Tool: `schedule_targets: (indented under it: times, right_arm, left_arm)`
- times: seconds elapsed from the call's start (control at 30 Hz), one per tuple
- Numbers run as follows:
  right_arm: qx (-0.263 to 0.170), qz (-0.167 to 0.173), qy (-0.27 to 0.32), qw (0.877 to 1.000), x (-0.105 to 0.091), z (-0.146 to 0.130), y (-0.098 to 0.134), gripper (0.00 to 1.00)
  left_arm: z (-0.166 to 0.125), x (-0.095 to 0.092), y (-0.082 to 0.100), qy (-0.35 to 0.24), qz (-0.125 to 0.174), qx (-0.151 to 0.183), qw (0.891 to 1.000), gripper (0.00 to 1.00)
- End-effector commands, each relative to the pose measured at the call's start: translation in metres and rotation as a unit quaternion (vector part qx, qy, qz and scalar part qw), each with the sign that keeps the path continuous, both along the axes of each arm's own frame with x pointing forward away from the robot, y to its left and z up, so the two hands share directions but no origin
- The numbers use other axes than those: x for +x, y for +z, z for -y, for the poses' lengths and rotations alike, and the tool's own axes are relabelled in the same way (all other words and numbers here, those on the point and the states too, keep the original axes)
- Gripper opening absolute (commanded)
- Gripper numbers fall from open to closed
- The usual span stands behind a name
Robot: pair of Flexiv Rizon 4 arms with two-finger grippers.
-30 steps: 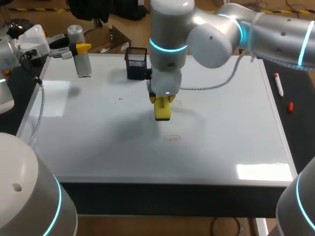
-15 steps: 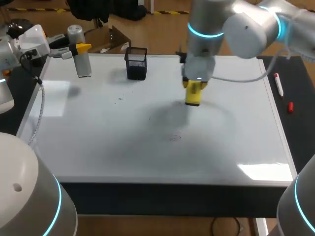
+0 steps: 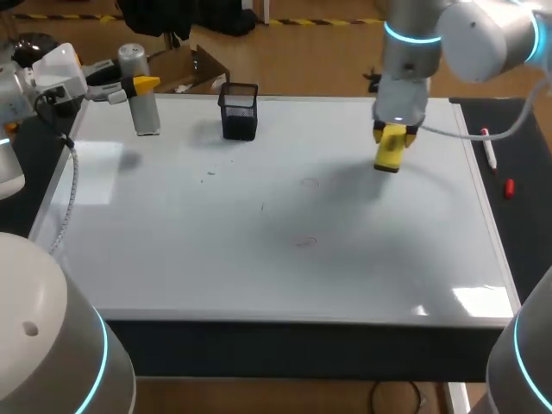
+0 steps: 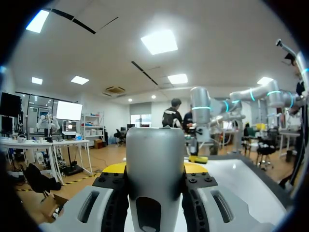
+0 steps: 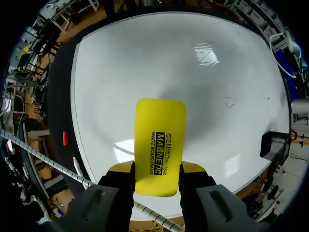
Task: Pick up the inspection probe, press it on each red-marked spot on the whiteboard one by one, put down the probe, pick up the eraser, and wipe off all the red marks.
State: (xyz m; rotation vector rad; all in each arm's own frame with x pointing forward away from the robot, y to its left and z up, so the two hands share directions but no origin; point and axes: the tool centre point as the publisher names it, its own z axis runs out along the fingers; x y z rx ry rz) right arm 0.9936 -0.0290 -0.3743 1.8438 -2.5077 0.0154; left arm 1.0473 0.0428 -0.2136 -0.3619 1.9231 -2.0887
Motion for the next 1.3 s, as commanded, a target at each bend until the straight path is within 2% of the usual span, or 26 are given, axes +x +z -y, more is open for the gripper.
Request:
schedule_targets:
  times: [0.03,0.33,0.6,1.3]
  right_arm:
    - [0.007,-0.004,-0.012,1.0,0.009,0.03,0.001,0.0]
    - [0.007,-0.005,-0.046,0.999,0.019,0.075,0.005,0.0]
    - [0.003,-0.014,-0.065,0.998,0.024,0.093,-0.001,0.0]
    - [0.006,-0.011,-0.07,0.997,0.026,0.094,0.001,0.0]
  left_arm:
    - [0.001,-0.001,0.001,0.002,0.001,0.0,1.0,0.0]
    - [0.001,-0.001,0.001,0.002,0.001,0.0,1.0,0.0]
    - [0.001,-0.001,0.001,0.002,0.001,0.0,1.0,0.0]
    - [0.001,-0.001,0.001,0.002,0.001,0.0,1.0,0.0]
